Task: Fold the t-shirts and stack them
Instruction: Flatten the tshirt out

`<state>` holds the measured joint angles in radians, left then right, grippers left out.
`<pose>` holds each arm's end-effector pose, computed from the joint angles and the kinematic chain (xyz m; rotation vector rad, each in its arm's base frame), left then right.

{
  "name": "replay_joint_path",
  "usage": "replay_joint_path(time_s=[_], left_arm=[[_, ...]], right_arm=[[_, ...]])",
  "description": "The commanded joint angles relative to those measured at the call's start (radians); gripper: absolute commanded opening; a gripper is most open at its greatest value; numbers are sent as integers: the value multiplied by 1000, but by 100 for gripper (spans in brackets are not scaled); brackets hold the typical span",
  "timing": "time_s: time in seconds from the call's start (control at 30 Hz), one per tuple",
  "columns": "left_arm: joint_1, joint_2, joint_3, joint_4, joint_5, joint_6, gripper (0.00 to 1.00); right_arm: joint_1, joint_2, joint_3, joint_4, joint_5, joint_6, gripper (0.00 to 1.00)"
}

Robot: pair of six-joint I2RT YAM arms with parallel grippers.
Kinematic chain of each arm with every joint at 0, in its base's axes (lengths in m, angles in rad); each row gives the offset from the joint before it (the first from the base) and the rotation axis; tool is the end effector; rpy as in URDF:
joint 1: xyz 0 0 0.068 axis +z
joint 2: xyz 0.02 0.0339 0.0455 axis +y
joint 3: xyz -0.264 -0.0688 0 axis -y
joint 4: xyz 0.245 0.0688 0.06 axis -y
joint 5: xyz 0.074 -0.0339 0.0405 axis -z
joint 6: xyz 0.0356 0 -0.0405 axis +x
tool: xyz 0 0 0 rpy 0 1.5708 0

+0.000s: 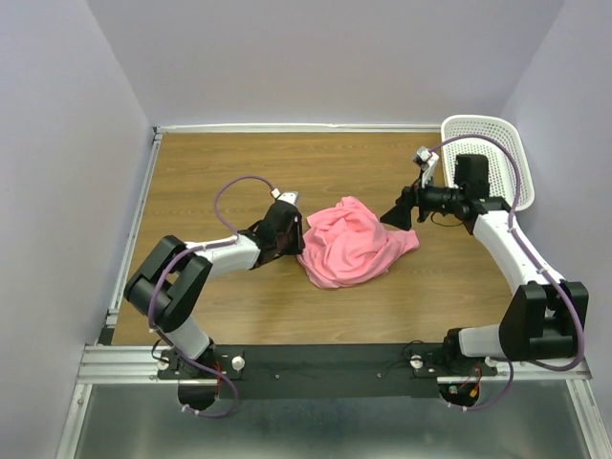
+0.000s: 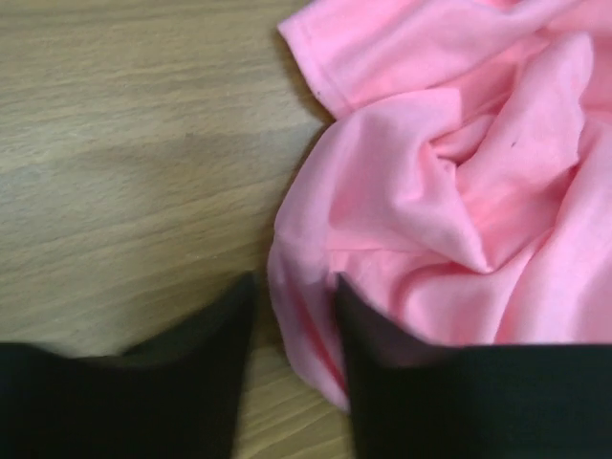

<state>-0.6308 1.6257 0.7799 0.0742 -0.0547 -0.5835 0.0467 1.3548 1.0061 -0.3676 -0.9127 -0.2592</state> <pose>0.2599 -0.1874 0.1571 0.0291 2.4041 -0.5252 0.2848 0.0415 0.2812 -0.7670 1.9610 0.9039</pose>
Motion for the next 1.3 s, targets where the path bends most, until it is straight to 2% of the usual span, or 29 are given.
replay_joint_path(time_s=[0.0, 0.03, 0.07, 0.1, 0.33, 0.47, 0.63, 0.77, 1.03, 1.17, 1.27], left_arm=[[-12, 2, 16, 30, -71, -3, 25], [-12, -10, 16, 30, -71, -1, 17], [-17, -44, 15, 29, -88, 10, 1], [-17, -68, 15, 29, -96, 14, 0], [-20, -340, 30, 7, -155, 80, 0], [-18, -473, 48, -25, -146, 99, 0], [-20, -541, 94, -71, -161, 114, 0], [-18, -607, 142, -103, -160, 135, 0], [-18, -630, 232, -159, -169, 169, 0], [-17, -636, 240, -165, -169, 174, 0], [-18, -638, 245, -165, -168, 175, 0]], right_arm=[[-2, 0, -23, -1, 34, 2, 100], [-2, 4, -23, -1, 32, 3, 100], [-2, 12, -21, -4, 34, 2, 100], [-2, 17, -23, -2, 34, 0, 100], [1, 50, -5, -57, 70, -51, 99], [15, 72, 2, -86, 104, -80, 95], [51, 104, 11, -142, 100, -124, 91], [132, 138, 6, -163, 141, -161, 86], [200, 202, 19, -174, 219, -167, 73], [220, 225, 26, -175, 244, -164, 64], [246, 251, 35, -182, 239, -167, 52]])
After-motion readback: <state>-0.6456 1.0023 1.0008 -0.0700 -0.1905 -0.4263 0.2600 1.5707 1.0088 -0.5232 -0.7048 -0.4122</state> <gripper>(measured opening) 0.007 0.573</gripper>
